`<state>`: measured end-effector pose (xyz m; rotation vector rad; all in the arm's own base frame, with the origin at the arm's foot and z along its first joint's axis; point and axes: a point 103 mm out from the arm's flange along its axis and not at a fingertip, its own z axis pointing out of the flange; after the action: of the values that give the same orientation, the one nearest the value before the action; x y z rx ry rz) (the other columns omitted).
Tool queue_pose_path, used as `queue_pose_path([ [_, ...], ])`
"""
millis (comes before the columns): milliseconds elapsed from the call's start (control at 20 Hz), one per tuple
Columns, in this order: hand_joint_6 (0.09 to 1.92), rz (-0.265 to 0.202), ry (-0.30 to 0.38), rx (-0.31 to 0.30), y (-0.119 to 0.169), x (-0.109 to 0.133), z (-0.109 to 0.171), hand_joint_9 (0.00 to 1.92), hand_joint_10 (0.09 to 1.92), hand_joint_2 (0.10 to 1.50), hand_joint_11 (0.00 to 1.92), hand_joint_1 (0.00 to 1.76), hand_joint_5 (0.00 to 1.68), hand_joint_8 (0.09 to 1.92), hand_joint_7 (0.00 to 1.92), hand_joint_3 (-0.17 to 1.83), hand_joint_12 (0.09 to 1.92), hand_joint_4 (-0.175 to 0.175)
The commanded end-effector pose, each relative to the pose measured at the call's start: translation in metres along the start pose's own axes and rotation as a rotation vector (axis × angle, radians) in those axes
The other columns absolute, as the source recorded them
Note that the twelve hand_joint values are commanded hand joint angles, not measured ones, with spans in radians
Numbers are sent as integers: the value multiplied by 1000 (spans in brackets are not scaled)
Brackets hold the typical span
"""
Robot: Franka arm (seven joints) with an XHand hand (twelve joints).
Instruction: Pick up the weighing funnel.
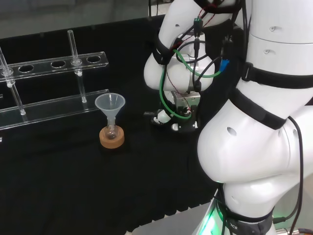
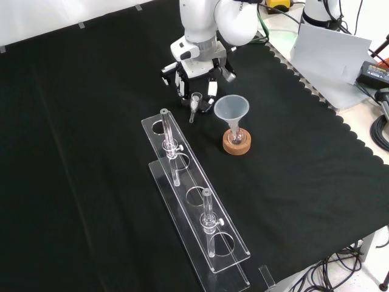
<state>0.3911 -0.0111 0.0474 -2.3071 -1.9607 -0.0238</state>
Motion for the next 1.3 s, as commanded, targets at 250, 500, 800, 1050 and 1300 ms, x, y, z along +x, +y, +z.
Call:
queue_pose_path([
  [250,87,21,42,6,-2,5,-1,1295,178,535,122,1165,1591,87,1693,710,1541,175],
  [500,87,25,62,2,-1,7,-5,1299,178,532,128,1165,1594,87,1695,714,1541,175],
  [800,87,23,96,-14,0,8,-17,1303,178,530,132,1166,1597,87,1697,718,1541,175],
  [1050,87,16,116,-24,0,10,-27,1305,177,528,134,1166,1598,87,1698,720,1540,175],
  [1300,87,7,140,-42,-3,5,-45,1306,176,527,136,1167,1600,87,1699,722,1538,175],
])
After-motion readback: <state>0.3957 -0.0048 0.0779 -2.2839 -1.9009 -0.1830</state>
